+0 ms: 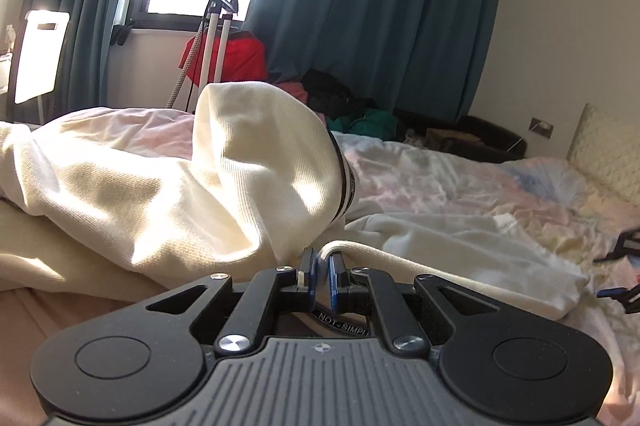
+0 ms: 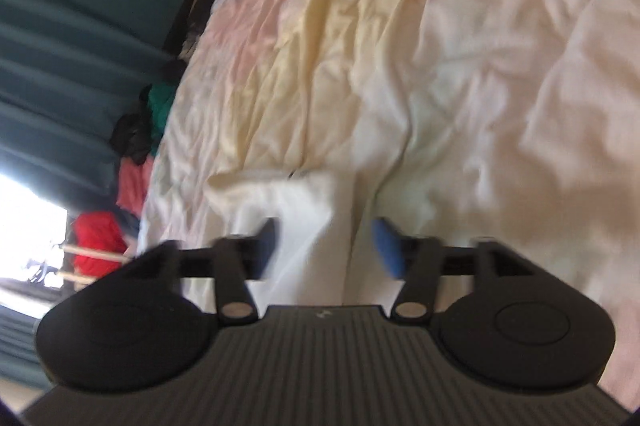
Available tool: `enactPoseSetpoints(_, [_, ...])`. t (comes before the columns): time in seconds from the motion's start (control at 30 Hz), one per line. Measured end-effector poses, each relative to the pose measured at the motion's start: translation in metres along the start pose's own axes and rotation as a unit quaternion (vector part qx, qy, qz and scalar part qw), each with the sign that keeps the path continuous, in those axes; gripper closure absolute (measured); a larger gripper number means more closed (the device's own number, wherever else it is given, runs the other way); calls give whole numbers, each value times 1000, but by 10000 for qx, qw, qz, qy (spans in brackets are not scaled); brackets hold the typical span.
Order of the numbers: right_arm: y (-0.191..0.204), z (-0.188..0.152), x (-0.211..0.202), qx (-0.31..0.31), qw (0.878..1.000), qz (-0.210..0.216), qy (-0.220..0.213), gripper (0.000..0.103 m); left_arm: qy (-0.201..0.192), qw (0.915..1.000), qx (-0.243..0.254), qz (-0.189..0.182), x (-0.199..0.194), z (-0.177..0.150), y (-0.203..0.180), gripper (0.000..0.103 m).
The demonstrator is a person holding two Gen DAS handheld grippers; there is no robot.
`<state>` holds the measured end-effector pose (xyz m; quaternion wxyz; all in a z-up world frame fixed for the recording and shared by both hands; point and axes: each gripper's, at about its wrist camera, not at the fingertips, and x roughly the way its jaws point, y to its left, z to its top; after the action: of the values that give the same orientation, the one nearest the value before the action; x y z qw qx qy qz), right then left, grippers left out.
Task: Fold clothes
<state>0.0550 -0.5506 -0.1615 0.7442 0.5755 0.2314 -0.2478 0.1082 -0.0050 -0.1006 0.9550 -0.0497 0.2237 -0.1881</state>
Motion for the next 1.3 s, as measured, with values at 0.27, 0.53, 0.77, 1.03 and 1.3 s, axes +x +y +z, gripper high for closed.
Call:
enactPoseSetpoints(0.27, [23,-20,22,-766,9946,-157,684,36,148,9995,-237,114,-13,1,2,94])
enactPoseSetpoints(0.53, [9,-22,51,-269,9986,-5,448,63,164,9993,-290,186,-15,0,0,94])
enactPoseSetpoints(0.77, [40,-13,40,-1364,9902,95,-279,97,25,9993,-343,111,-17,3,0,94])
enactPoseSetpoints(1.03, [44,11,13,-1249,9848,491,-1107,98,143,9996,-211,-138,-16,7,-5,91])
enactPoseSetpoints(1.3, [29,16,42,-1008,9929,-151,-619,97,1085,9866,-1222,20,-34,9,26,25])
